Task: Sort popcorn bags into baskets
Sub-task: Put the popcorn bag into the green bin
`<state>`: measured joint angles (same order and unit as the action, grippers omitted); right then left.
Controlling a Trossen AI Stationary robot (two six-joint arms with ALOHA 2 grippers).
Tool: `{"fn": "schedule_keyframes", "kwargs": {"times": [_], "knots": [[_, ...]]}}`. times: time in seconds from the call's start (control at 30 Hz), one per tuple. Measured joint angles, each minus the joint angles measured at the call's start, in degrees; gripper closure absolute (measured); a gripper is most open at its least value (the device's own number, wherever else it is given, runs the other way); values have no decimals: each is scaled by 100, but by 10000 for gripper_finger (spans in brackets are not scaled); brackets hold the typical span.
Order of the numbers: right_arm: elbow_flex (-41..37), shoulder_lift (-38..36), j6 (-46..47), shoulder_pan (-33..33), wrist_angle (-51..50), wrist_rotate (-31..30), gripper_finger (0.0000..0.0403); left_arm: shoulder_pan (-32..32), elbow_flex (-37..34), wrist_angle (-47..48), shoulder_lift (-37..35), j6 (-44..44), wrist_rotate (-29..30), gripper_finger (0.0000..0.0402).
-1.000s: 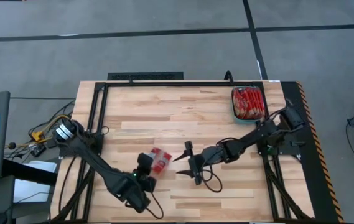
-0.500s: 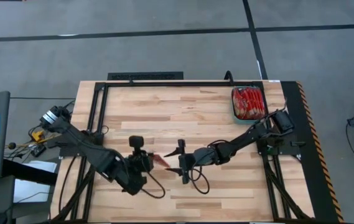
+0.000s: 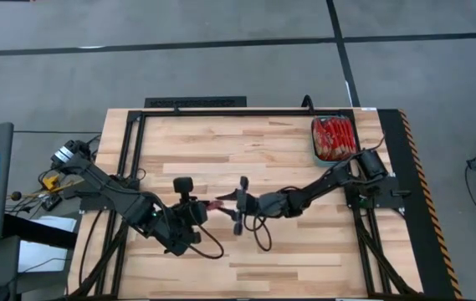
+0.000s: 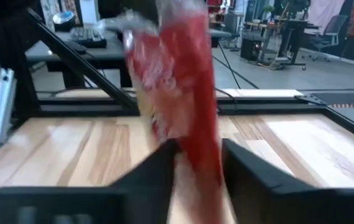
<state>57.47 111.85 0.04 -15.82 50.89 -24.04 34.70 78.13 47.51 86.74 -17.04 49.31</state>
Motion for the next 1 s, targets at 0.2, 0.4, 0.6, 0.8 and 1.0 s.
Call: {"fn": "schedule_keyframes", "kwargs": {"times": [0.2,0.4,0.6,0.8,1.0], "knots": [[2,0,-204,21,-223,-5,381,0,-2,-8,2,-299,132,401],[0,-163,-206,-116,-687,-176,387,244,-180,337,6,-744,-97,401],[0,-814,295,-75,-2140,-287,391,509,-360,583,15,-1585,419,385],[0,-1718,1106,206,-4167,-134,391,479,-744,1534,17,-2836,691,319],[0,-2987,2274,1050,-6845,686,387,191,-1542,1540,13,-3327,501,271]]}}
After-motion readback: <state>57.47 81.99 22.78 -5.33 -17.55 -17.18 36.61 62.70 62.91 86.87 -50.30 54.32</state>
